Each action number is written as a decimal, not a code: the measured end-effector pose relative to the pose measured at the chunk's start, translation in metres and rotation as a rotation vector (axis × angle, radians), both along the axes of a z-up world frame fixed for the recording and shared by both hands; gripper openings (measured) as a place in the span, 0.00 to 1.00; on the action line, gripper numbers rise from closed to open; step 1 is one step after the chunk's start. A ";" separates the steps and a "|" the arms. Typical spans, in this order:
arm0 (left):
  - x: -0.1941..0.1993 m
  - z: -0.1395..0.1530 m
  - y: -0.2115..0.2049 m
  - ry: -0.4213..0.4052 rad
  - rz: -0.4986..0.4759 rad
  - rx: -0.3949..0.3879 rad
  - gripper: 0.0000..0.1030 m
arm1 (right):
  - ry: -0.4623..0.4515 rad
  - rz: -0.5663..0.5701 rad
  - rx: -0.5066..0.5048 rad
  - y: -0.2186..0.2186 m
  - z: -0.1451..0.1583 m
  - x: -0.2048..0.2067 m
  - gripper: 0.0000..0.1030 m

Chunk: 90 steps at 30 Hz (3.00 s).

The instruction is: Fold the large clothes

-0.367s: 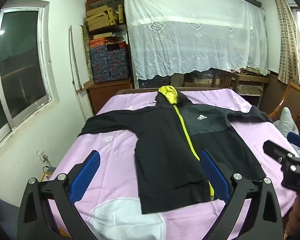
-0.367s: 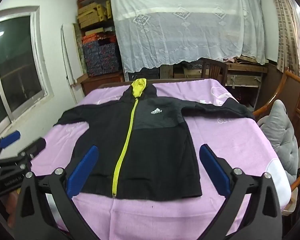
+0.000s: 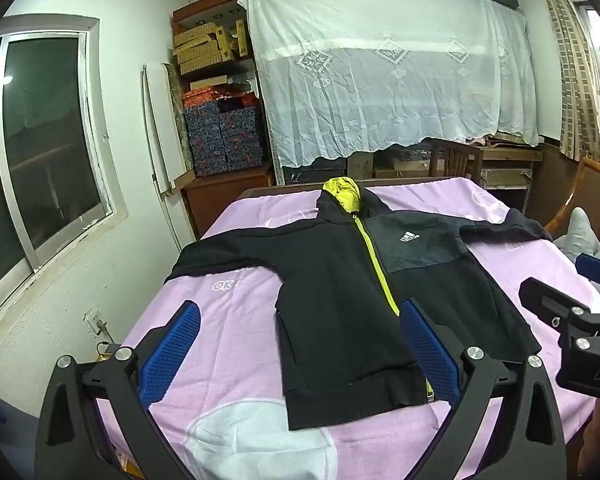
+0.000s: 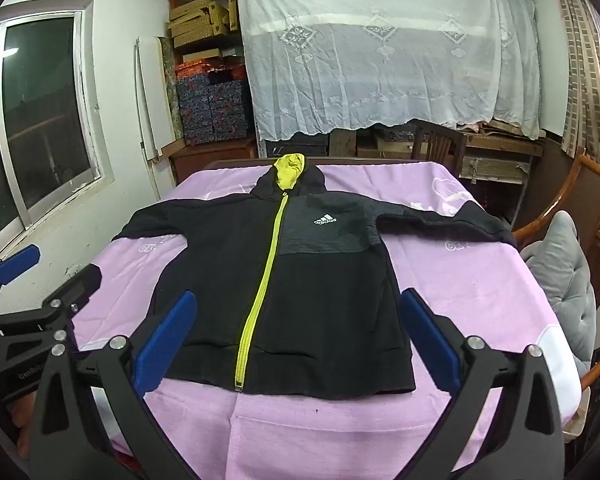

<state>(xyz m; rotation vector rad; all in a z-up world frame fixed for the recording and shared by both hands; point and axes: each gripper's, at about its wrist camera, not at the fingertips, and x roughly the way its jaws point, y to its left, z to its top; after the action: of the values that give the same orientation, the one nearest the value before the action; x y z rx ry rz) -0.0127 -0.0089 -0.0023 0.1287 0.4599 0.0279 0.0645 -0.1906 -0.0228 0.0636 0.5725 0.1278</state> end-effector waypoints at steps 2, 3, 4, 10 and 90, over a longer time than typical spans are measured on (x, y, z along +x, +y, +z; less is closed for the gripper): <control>0.000 0.001 0.001 0.004 -0.004 0.000 0.97 | -0.006 0.002 0.007 -0.008 0.003 -0.008 0.96; -0.001 0.001 0.002 0.005 -0.005 0.000 0.97 | -0.009 0.002 0.007 -0.012 0.005 -0.012 0.96; -0.002 0.002 0.003 0.004 -0.007 -0.001 0.97 | -0.010 0.000 0.006 -0.017 0.007 -0.017 0.96; 0.000 0.002 -0.001 0.007 -0.008 0.006 0.97 | -0.008 -0.005 0.012 -0.031 0.012 -0.029 0.96; 0.021 -0.040 0.025 0.161 -0.048 -0.084 0.97 | -0.002 0.004 0.021 -0.040 -0.001 -0.029 0.96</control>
<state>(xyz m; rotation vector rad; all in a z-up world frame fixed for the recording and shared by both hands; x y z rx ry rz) 0.0078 0.0158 -0.0425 0.0593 0.6181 -0.0496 0.0357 -0.2308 -0.0234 0.0828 0.5698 0.1378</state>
